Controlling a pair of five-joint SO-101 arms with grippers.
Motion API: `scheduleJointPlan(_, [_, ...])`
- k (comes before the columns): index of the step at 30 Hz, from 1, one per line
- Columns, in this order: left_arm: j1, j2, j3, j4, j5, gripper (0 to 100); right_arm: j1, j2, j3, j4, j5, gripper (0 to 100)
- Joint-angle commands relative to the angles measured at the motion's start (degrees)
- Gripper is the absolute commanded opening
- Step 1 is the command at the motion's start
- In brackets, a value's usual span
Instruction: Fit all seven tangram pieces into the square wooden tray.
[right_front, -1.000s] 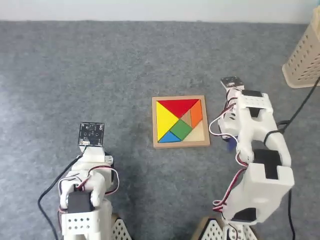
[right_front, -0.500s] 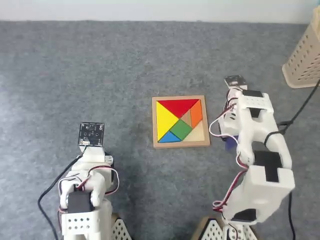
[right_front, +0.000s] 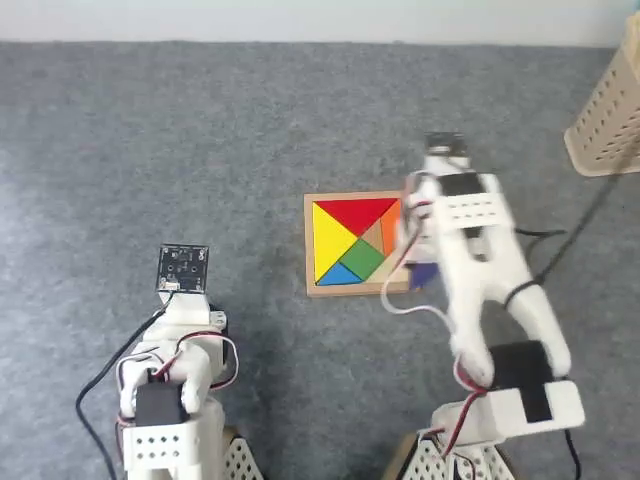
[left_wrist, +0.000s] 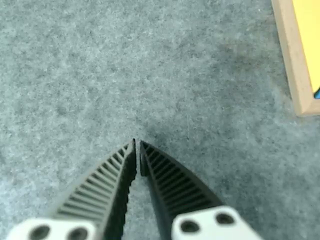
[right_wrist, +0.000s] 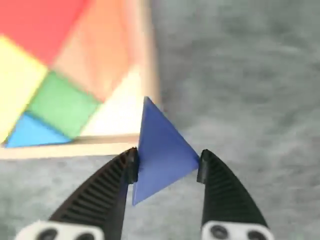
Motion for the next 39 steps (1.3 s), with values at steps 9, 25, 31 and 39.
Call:
scheduleJointPlan(9, [-0.1,-1.0,-0.7,0.3,0.5,1,-6.2,9.5,-11.2,-2.9,-28.4,11.0])
scheduleJointPlan(25, [-0.1,-1.0,-0.7,0.3,0.5,1,-7.2,10.2,-11.0,-3.0,-31.9,14.5])
scheduleJointPlan(31, [-0.1,-1.0,-0.7,0.3,0.5,1,-7.3,10.2,-11.1,-3.1,-31.8,20.8])
scheduleJointPlan(39, [-0.1,-1.0,-0.7,0.3,0.5,1,-7.4,10.2,-11.1,-3.1,-31.8,24.7])
